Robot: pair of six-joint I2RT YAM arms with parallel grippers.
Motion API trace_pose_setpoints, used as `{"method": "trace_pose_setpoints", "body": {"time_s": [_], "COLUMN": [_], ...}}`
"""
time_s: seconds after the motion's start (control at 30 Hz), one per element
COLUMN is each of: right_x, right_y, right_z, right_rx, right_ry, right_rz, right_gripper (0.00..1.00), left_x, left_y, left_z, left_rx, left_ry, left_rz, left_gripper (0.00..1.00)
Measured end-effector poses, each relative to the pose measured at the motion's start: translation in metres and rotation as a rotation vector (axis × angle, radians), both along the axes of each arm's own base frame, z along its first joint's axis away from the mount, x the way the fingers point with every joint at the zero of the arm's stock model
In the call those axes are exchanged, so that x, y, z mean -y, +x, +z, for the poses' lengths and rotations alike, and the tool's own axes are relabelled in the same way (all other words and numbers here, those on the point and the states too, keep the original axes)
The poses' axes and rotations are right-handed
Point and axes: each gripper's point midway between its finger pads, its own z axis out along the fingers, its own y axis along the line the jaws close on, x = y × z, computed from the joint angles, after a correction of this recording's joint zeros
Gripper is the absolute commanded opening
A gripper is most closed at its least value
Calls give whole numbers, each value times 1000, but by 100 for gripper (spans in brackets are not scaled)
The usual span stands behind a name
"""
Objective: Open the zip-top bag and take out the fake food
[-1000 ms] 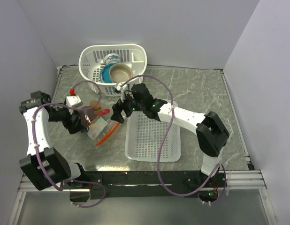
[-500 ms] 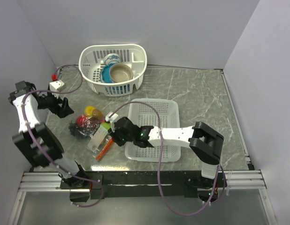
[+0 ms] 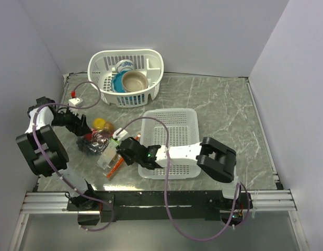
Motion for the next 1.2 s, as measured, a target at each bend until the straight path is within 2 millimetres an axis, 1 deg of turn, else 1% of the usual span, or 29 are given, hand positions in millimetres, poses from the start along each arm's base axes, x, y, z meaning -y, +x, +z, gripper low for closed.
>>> {"method": "trace_pose_setpoints", "body": {"time_s": [0.03,0.13,0.17,0.23,0.27,0.33,0.4,0.43,0.47,0.53,0.57,0.63,0.7,0.73,0.8,0.9,1.03,1.1,1.2], "right_x": [-4,-12,-14,-17,-19,-19,-18,-16,-12,0,7,16,22,24,27,26,7,-2,-12], "right_y": [1,5,6,7,8,9,10,10,10,9,9,8,9,10,11,14,14,11,4], "right_z": [-2,-6,-8,-11,-12,-12,-11,-11,-9,-3,1,9,21,28,37,48,66,73,74], "right_rx": [1,3,3,3,4,7,12,16,21,34,40,50,66,76,90,100,61,-1,-91], "right_ry": [3,2,1,-7,-10,-14,-17,-16,-16,-20,-23,-28,-27,-24,-20,-36,34,102,162], "right_rz": [0,-1,0,1,1,2,-3,-8,-12,-21,-28,-35,-44,-48,-59,-73,-111,-131,-101], "right_gripper": [30,34,35,41,41,41,41,40,40,40,40,40,45,57,100,100,100,100,100], "left_x": [1,4,5,8,10,14,16,17,17,17,17,16,14,13,12,10,0,-7,-20], "left_y": [0,0,-1,-2,-3,-3,-1,0,1,2,3,4,5,5,5,7,7,0,-13], "left_z": [-2,-9,-11,-16,-19,-24,-26,-26,-26,-26,-25,-24,-24,-24,-25,-27,-35,-46,-63], "left_rx": [-2,-8,-11,-19,-24,-33,-27,-22,-20,-17,-14,-10,-7,-6,-5,3,17,-10,-69], "left_ry": [1,7,9,22,32,57,78,90,94,93,94,97,109,113,121,133,178,201,210], "left_rz": [-2,-3,-3,-6,-10,-24,-32,-37,-38,-36,-35,-34,-36,-37,-35,-34,-18,-5,25], "left_gripper": [97,81,70,62,56,49,38,33,24,16,8,1,1,1,1,1,1,1,1]}}
